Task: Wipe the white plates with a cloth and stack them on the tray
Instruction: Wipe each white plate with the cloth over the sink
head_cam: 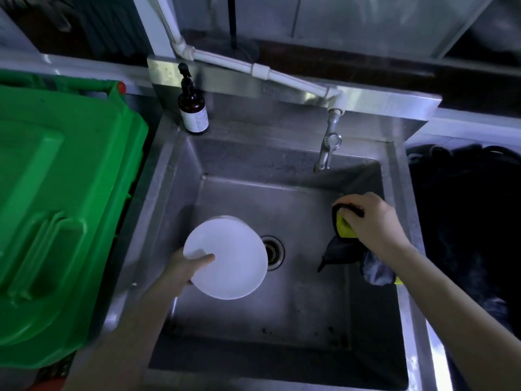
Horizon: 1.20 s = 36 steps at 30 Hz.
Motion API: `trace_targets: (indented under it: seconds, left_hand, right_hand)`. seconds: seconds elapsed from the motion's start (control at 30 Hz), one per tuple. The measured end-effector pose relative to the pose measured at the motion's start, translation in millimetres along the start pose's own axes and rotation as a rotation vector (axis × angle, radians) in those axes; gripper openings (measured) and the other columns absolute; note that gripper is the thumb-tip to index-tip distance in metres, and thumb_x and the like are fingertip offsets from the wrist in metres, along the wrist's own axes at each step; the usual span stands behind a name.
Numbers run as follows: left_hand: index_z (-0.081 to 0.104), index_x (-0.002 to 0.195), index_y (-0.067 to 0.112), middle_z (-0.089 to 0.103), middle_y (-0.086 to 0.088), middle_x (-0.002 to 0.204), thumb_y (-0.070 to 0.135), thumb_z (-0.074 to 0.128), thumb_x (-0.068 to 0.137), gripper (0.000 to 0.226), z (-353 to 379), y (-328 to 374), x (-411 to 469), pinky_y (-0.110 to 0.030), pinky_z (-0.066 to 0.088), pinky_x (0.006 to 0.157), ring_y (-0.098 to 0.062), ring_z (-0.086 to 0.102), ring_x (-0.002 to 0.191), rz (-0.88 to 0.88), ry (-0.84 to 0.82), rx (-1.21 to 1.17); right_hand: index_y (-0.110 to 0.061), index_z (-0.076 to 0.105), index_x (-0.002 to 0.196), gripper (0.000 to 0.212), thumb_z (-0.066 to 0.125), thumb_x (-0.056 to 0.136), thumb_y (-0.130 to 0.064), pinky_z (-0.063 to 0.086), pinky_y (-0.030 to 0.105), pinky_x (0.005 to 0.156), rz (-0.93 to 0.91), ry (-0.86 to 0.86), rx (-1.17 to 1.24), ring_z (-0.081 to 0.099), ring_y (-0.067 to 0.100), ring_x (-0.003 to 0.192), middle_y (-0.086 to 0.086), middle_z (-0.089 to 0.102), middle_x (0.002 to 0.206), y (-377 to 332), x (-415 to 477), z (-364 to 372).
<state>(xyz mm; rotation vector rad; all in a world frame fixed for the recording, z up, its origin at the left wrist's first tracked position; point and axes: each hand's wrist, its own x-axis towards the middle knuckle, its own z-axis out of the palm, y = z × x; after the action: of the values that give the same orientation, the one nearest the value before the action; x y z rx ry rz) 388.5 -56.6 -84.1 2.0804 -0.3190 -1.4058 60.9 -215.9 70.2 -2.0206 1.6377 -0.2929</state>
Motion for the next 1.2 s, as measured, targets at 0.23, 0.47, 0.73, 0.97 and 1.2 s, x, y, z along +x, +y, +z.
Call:
trace_targets:
  seconds: [0.23,0.47,0.73,0.97,1.2]
  left_hand:
    - [0.06,0.13,0.028,0.071,0.001,0.121,0.041,0.071,0.092,0.041,57.0,36.1,-93.0,-0.041,0.06,0.071,-0.027,0.068,0.106,0.114,-0.008,-0.342]
    - [0.067,0.102,0.038,0.077,0.014,0.083,0.056,0.051,0.098,0.024,121.0,104.5,-193.7,-0.045,0.062,0.06,-0.027,0.07,0.094,0.174,-0.042,-0.523]
    - [0.072,0.115,0.023,0.079,-0.002,0.106,0.061,0.038,0.102,0.053,157.1,150.3,-243.5,-0.042,0.058,0.091,-0.018,0.075,0.098,0.291,-0.152,-0.633]
    - [0.061,0.124,0.006,0.073,-0.012,0.11,0.06,0.047,0.098,0.061,154.5,157.9,-267.1,-0.041,0.059,0.084,-0.027,0.073,0.09,0.218,-0.139,-0.762]
    - [0.073,0.116,0.016,0.077,-0.005,0.112,0.057,0.032,0.104,0.059,155.7,164.3,-282.2,-0.036,0.055,0.082,-0.015,0.074,0.099,0.369,-0.205,-0.621]
  right_hand:
    - [-0.019,0.076,0.103,0.021,0.066,0.089,-0.008,0.042,0.016,0.087,-0.15,0.167,0.183,0.062,0.017,0.095,0.005,0.068,0.102,-27.0,-38.0,-77.9]
    - [-0.026,0.073,0.107,0.021,0.067,0.089,-0.017,0.045,0.012,0.083,-0.282,0.479,0.433,0.061,0.002,0.084,-0.004,0.068,0.096,-74.5,-54.8,-138.1]
    - [-0.01,0.072,0.113,0.033,0.077,0.083,-0.021,0.049,0.039,0.097,-0.645,0.195,-0.099,0.062,0.034,0.11,0.014,0.065,0.125,-33.4,-92.2,-101.1]
    - [-0.018,0.073,0.114,0.022,0.065,0.095,-0.025,0.049,0.034,0.09,-0.911,0.314,-0.156,0.063,0.024,0.1,-0.003,0.069,0.107,-2.4,-120.7,-108.6]
    - [-0.025,0.055,0.139,0.038,0.047,0.102,-0.034,0.043,0.035,0.101,-0.937,0.188,-0.215,0.052,0.023,0.126,0.002,0.056,0.135,-26.3,-100.4,-110.8]
